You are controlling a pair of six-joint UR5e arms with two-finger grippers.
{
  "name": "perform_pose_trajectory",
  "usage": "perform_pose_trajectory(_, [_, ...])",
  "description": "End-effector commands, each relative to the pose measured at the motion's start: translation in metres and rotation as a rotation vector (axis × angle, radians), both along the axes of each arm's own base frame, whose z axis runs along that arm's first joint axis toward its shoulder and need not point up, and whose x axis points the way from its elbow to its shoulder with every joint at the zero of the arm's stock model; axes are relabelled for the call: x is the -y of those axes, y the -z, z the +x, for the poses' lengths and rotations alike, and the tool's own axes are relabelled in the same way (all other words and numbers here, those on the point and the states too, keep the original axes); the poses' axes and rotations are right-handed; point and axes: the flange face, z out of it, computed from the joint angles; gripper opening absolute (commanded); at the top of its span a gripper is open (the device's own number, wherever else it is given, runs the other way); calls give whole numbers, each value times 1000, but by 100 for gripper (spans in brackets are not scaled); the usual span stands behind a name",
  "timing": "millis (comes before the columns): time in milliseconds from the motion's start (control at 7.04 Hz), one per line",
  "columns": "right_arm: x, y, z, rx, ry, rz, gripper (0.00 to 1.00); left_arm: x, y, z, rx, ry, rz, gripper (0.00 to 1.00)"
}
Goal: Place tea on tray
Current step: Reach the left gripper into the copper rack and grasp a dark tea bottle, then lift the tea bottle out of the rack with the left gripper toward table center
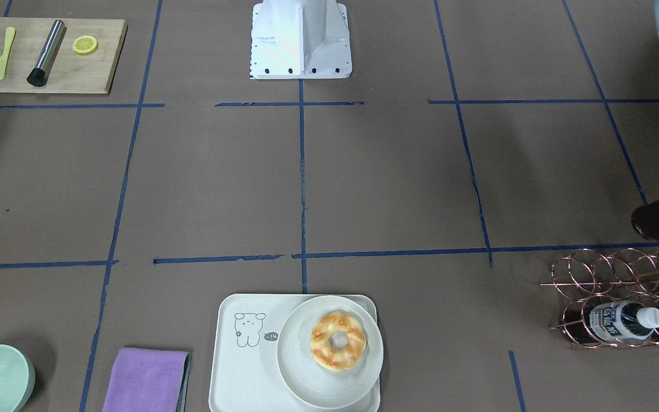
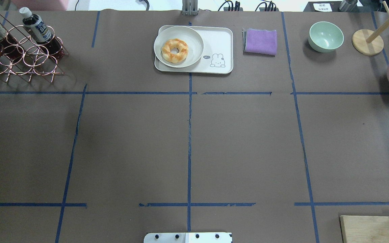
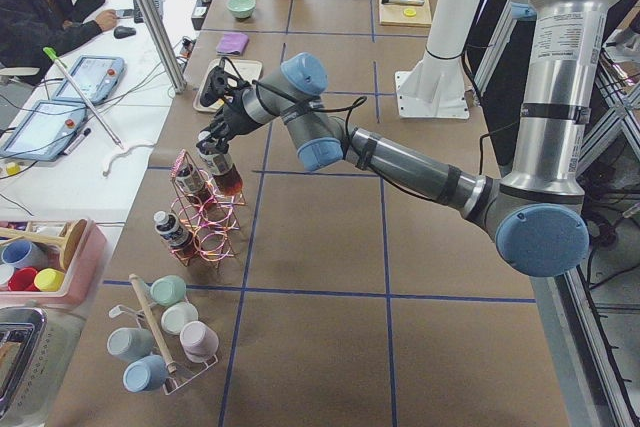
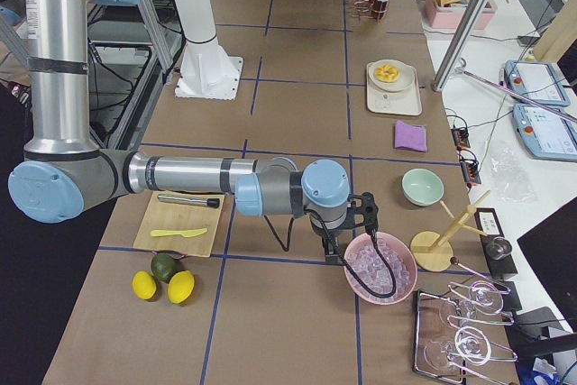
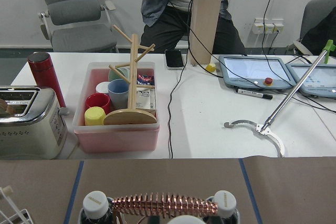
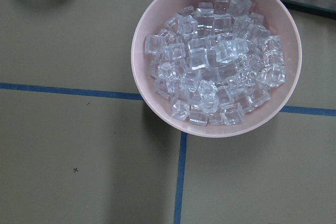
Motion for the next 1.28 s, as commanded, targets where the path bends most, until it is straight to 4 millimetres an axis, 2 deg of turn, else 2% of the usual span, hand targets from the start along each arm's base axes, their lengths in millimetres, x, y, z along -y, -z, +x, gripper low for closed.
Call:
perform_pose_trajectory(0, [-1,0,0,2,0,-1,100,-35,37,20,-1,-36,-11,0])
perform_pose_trajectory(142, [-2,1,-1,18,3,2,100,-39,51,62,-6,-36,-14,0])
perform_pose_trajectory(284, [-2,1,-2,23,4,2,100,-54,72,117,-2,-54,-22,0])
perform_pose_trajectory(710, [-1,3,-2,23,4,7,100,-75,175,247,-36,-100,-48,0])
perform_pose_trajectory(852, [-1,6,-2,23,3,10,100,-99,216,305,-43,-149,-54,0])
perform_pose_trajectory(994, [0,8,-2,24,3,15,100,-123,245,349,-22,-155,-53,0])
perform_pose_trajectory(1136, [1,13,-2,24,-4,17,100,-144,255,385,-28,-181,-47,0])
